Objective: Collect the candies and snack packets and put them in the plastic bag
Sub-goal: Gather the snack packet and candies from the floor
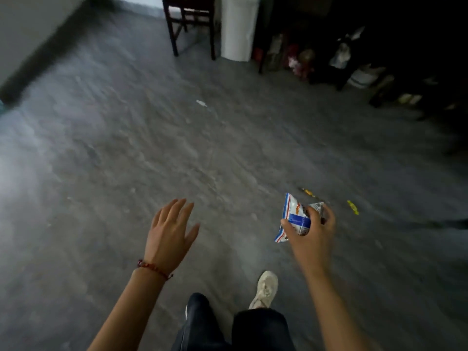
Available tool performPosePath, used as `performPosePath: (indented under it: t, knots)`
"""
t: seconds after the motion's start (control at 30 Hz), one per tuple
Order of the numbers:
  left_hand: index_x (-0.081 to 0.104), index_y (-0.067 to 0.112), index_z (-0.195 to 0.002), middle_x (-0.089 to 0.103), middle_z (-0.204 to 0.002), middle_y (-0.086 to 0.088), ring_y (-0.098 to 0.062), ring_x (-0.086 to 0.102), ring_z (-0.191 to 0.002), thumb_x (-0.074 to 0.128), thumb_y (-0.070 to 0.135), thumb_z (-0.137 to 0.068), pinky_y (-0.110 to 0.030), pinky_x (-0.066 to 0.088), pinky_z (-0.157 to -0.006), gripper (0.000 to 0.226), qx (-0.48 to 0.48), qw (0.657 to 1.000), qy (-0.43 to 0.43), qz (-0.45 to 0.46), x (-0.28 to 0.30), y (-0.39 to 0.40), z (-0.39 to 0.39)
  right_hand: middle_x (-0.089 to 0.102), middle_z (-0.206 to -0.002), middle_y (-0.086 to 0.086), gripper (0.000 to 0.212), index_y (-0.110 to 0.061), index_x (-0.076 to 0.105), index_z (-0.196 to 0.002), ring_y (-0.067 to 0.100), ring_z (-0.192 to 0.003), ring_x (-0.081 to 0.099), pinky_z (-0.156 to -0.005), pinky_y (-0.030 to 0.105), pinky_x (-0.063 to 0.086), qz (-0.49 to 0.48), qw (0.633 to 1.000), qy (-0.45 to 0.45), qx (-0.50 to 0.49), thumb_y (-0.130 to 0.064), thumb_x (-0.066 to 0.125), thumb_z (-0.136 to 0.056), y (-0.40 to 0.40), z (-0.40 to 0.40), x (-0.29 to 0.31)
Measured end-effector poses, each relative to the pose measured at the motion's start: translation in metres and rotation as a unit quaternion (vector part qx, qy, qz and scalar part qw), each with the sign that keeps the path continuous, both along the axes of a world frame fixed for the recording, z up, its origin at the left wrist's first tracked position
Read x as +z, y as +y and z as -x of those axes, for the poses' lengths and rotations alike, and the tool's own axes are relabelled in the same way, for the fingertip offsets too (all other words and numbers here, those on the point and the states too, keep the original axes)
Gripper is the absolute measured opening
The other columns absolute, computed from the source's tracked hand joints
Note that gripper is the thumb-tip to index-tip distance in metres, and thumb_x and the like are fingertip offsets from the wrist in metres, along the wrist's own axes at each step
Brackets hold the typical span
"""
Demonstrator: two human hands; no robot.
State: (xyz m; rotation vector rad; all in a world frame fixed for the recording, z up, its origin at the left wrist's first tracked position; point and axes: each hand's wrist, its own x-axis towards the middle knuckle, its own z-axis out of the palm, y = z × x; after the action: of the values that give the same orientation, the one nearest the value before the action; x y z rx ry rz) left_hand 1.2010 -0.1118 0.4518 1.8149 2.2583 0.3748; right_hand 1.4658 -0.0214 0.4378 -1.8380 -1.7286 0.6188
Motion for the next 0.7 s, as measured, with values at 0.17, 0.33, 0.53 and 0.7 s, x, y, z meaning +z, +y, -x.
performPosePath:
  t: [0.17,0.33,0.53,0.7]
  knots:
    - [0.059,0.002,-0.114,0.061,-0.114,-0.018,-0.035,0.055,-0.107,0.023,0.05,-0.094,-0.045,0.046,-0.086,0.063,-0.085,0.996,-0.006,-0.001,-0.001,0.081,-0.091,0.03,-0.139,0.016,0.057,-0.009,0.056,-0.115,0.035,-0.118,0.043,-0.087,0.047,0.048,-0.009,0.998,0.002,-0.066,-0.032,0.079,-0.067,0.038,-0.099,-0.002]
    - [0.058,0.003,-0.115,0.059,-0.117,-0.017,-0.034,0.053,-0.11,0.017,0.053,-0.095,-0.046,0.045,-0.088,0.068,-0.135,0.991,-0.013,0.003,-0.003,0.146,-0.172,0.033,-0.135,0.018,0.056,-0.008,0.057,-0.113,0.034,-0.116,0.043,-0.088,0.041,0.046,-0.01,0.994,0.008,-0.106,-0.025,0.081,-0.066,0.072,-0.182,-0.003]
    - [0.058,0.0,-0.114,0.059,-0.116,-0.019,-0.035,0.054,-0.109,0.022,0.049,-0.095,-0.046,0.045,-0.088,0.064,-0.192,0.981,-0.009,-0.003,-0.003,0.219,-0.233,0.035,-0.131,0.016,0.051,-0.008,0.059,-0.11,0.032,-0.113,0.043,-0.091,0.033,0.038,-0.006,0.988,0.022,-0.15,-0.022,0.081,-0.066,0.119,-0.242,-0.009]
    - [0.058,0.001,-0.114,0.059,-0.116,-0.018,-0.035,0.054,-0.109,0.021,0.05,-0.095,-0.045,0.044,-0.088,0.065,-0.221,0.975,-0.012,0.001,-0.016,0.29,-0.264,0.035,-0.131,0.015,0.051,-0.009,0.058,-0.11,0.031,-0.112,0.044,-0.087,0.039,0.045,0.002,0.984,0.037,-0.173,-0.023,0.081,-0.066,0.169,-0.265,-0.023]
